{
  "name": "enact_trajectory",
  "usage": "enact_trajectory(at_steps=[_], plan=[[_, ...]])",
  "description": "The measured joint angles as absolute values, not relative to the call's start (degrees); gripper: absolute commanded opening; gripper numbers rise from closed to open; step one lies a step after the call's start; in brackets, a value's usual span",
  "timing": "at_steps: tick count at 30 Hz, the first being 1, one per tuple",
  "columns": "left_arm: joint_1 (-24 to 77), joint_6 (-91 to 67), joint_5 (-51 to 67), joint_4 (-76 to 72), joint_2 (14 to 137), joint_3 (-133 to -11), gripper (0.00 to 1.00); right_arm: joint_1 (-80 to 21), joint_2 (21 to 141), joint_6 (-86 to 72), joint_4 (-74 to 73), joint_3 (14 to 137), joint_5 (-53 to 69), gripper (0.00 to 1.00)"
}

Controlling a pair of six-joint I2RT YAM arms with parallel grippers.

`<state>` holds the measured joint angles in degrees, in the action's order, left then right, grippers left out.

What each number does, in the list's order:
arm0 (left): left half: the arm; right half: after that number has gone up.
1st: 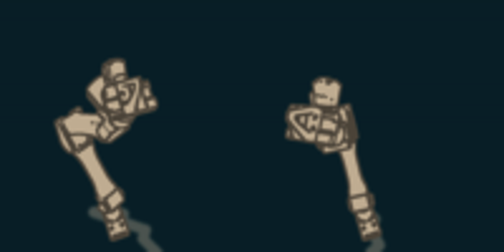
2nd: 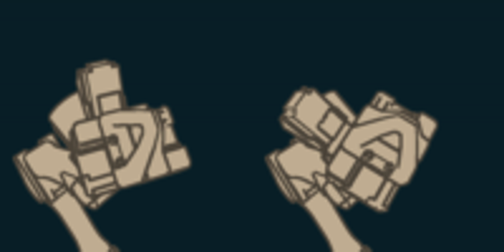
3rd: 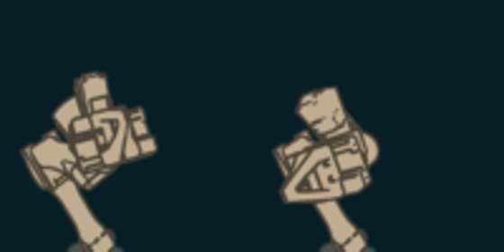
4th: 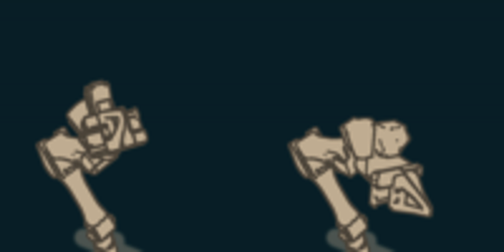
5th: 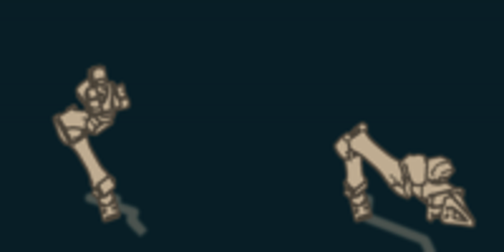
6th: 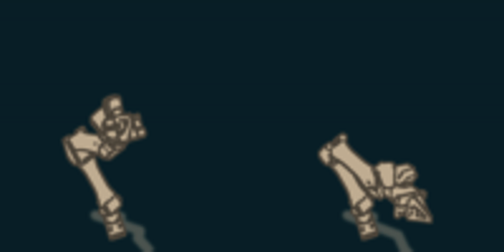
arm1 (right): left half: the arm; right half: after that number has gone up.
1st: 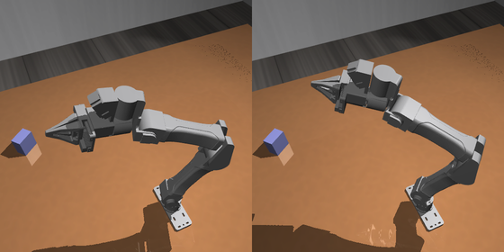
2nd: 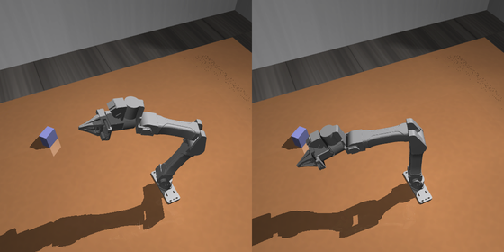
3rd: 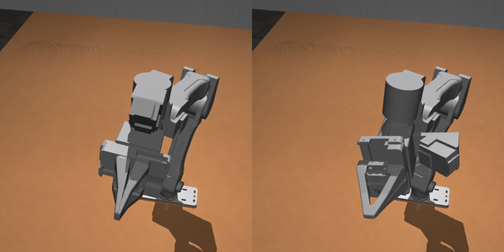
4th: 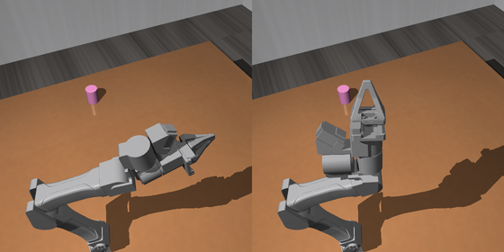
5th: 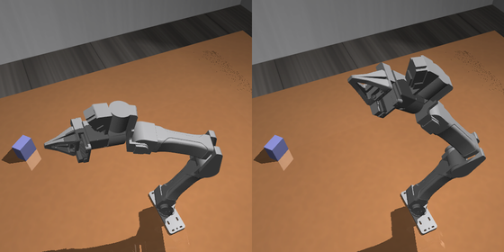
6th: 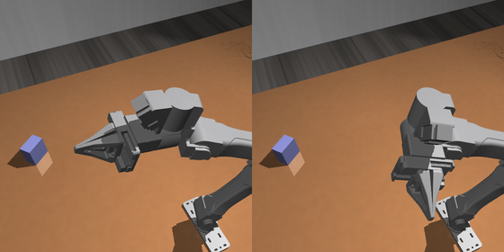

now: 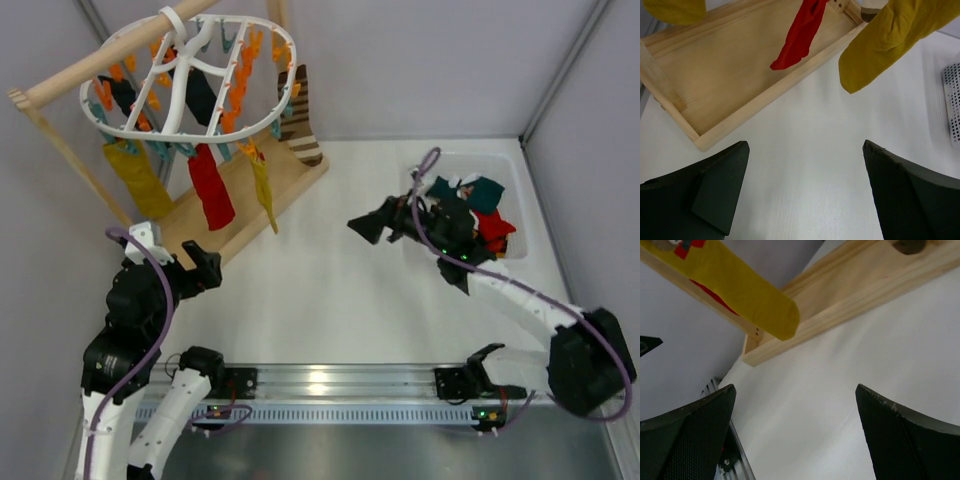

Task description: Remove the socks clipped to the hanger

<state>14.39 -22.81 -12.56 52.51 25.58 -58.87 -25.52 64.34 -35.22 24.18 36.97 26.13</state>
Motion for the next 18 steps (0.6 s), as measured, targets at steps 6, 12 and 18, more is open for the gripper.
enact_trajectory(at_steps=[6, 12, 18], plan=[[14.39, -23.73, -11.33, 50.41, 24.47, -55.59, 0.99, -42.09, 82.83, -26.63, 29.10, 51.64, 21.65, 1.00], [14.39, -25.69, -11.09, 48.03, 23.40, -52.62, 0.99, -51.42, 98.78, -14.85, 34.35, 62.87, 11.14, 0.99], [14.39, -26.98, -11.27, 46.94, 23.35, -51.09, 0.99, -53.60, 111.55, -9.37, 40.23, 69.65, 0.95, 0.95]])
